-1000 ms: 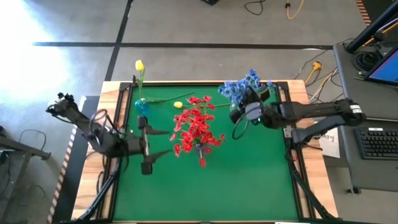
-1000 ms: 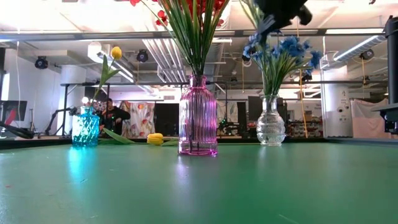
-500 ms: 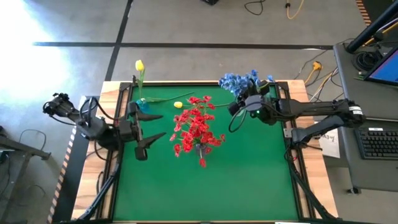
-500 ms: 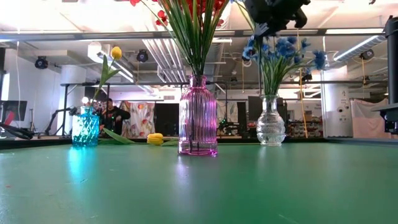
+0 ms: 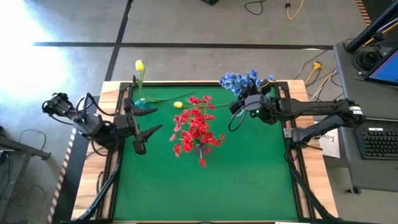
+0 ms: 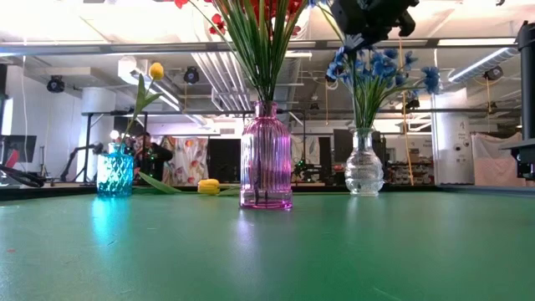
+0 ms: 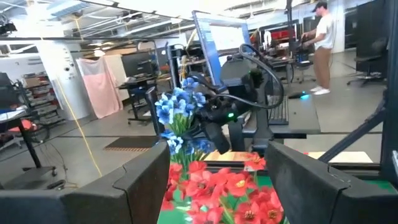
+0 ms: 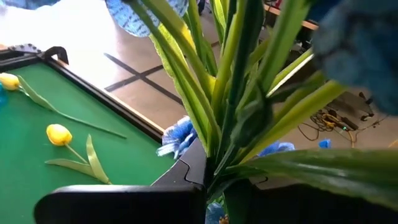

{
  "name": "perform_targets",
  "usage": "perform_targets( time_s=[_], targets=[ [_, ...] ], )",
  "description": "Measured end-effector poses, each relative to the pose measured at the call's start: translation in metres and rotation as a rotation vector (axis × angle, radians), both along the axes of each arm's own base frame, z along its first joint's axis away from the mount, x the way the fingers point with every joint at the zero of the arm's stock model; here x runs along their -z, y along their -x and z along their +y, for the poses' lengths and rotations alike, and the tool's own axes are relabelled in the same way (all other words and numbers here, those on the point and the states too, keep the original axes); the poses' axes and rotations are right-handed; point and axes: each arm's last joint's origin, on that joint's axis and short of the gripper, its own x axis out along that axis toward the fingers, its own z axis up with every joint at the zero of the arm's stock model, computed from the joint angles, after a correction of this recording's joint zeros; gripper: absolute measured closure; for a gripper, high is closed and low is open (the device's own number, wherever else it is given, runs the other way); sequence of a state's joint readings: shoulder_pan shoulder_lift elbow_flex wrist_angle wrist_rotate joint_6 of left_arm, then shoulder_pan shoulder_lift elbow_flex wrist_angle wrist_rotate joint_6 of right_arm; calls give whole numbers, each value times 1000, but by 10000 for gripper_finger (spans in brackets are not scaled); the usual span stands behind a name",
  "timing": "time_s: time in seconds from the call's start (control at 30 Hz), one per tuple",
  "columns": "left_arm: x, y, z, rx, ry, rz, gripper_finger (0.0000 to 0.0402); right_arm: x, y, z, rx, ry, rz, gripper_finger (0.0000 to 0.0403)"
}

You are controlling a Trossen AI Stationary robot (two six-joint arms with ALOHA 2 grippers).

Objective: Sort flowers into vase by color
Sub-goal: Put the blue flowers into the transparent vase

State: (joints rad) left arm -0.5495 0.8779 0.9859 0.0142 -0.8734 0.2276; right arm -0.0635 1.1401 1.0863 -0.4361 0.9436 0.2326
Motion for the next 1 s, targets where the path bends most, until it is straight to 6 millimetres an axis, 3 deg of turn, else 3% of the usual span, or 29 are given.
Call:
perform_targets(
  time_s=[1.0],
  targets=[
    [-1, 6, 4, 0, -8, 8, 153, 17, -7, -7, 44, -30, 43, 379]
  ],
)
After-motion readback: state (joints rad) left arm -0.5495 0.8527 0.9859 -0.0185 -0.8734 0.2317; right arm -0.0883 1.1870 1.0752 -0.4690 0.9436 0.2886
